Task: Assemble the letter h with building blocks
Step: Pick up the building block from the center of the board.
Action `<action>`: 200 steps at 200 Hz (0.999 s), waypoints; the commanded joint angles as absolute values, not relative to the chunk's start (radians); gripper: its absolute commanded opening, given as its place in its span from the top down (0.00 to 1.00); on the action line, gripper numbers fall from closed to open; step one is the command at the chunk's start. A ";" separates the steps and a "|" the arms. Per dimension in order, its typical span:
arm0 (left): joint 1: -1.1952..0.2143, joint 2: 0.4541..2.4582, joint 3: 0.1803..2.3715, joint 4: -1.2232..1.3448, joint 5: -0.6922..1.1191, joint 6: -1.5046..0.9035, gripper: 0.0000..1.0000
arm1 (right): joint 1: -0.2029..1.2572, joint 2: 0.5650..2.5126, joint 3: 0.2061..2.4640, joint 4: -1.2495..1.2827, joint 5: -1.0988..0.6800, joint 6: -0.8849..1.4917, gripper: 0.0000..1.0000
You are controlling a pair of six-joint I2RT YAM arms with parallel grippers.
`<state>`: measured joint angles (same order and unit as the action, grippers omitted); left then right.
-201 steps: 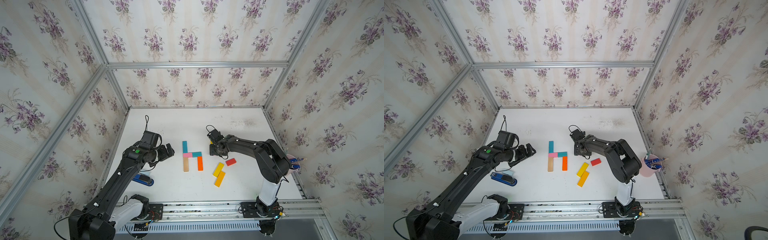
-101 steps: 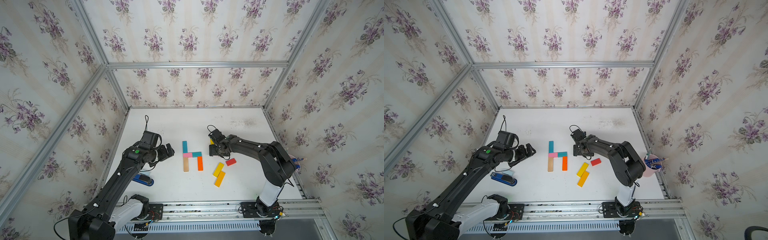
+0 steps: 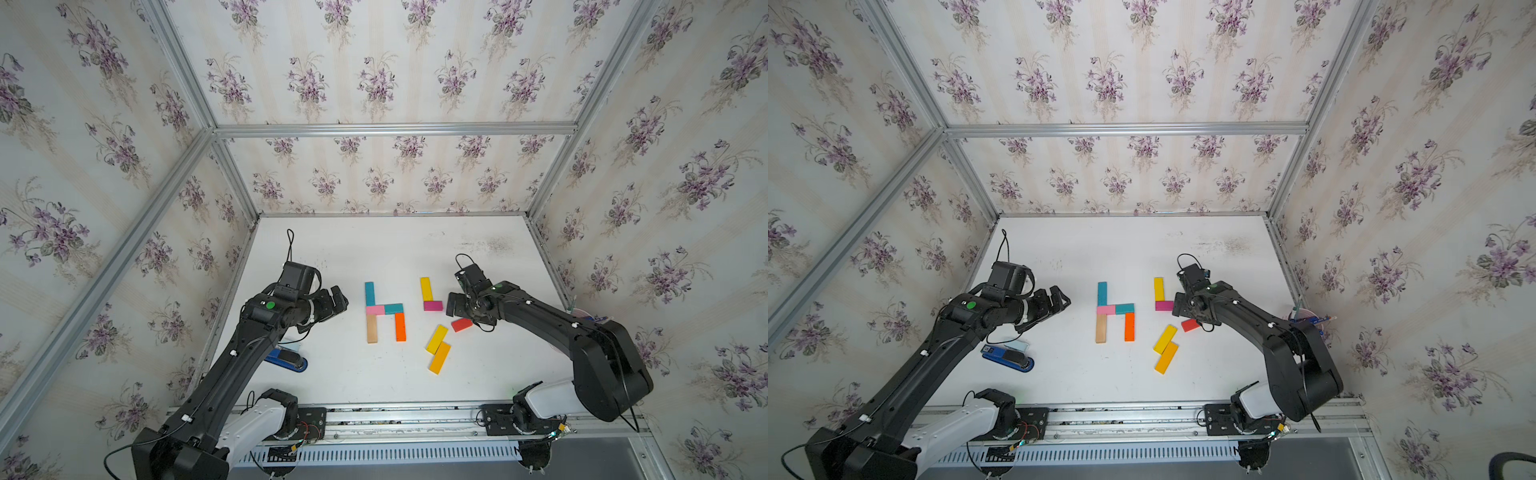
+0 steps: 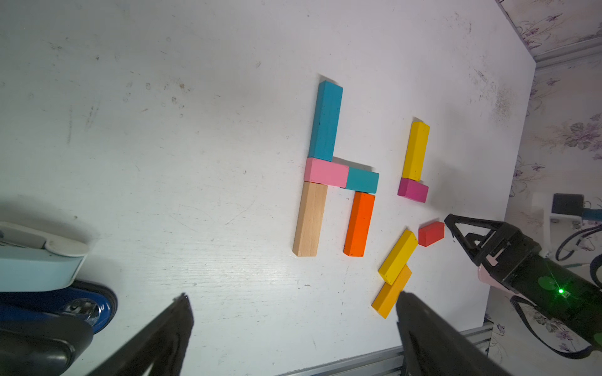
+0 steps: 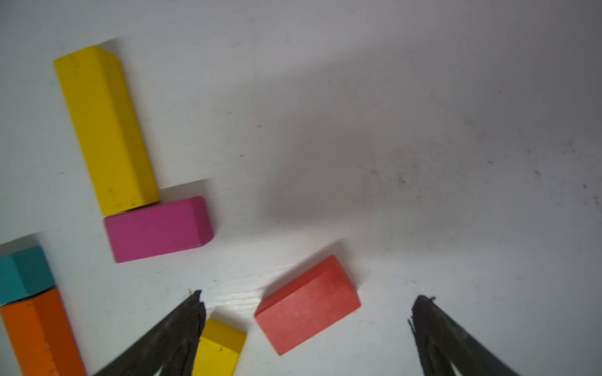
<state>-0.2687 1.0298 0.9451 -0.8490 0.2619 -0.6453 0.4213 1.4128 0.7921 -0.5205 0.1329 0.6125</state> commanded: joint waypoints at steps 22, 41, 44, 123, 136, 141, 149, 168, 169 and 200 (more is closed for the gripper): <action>-0.267 1.016 0.957 -0.854 0.262 -0.633 0.00 | 0.348 1.437 0.762 -0.367 -0.029 0.548 0.00; -0.267 1.014 0.953 -0.851 0.264 -0.637 0.00 | 0.341 1.484 0.759 -0.328 -0.043 0.522 0.01; -0.267 1.015 0.952 -0.851 0.264 -0.636 0.00 | 0.341 1.489 0.758 -0.325 -0.044 0.523 0.01; -0.267 1.035 0.959 -0.841 0.267 -0.638 0.00 | 0.419 1.371 0.601 -0.277 -0.113 0.534 0.13; -0.267 1.034 0.958 -0.841 0.267 -0.639 0.00 | 0.452 1.381 0.609 -0.301 -0.082 0.536 0.15; -0.267 1.033 0.957 -0.841 0.267 -0.639 0.00 | 0.466 1.385 0.613 -0.308 -0.070 0.537 0.15; -0.267 1.032 0.956 -0.841 0.265 -0.639 0.00 | 0.487 1.394 0.620 -0.324 -0.045 0.540 0.16; -0.267 1.032 0.954 -0.841 0.266 -0.638 0.00 | 0.518 1.421 0.641 -0.367 0.013 0.560 0.19; -0.267 1.033 0.954 -0.842 0.267 -0.638 0.00 | 0.519 1.421 0.641 -0.368 0.015 0.561 0.19; -0.267 1.035 0.954 -0.839 0.267 -0.638 0.00 | 0.530 1.452 0.652 -0.396 0.065 0.581 0.23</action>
<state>-0.2676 1.0340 0.9524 -0.8520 0.2649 -0.6453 0.5243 1.4273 0.6495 -0.3042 0.0139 0.5491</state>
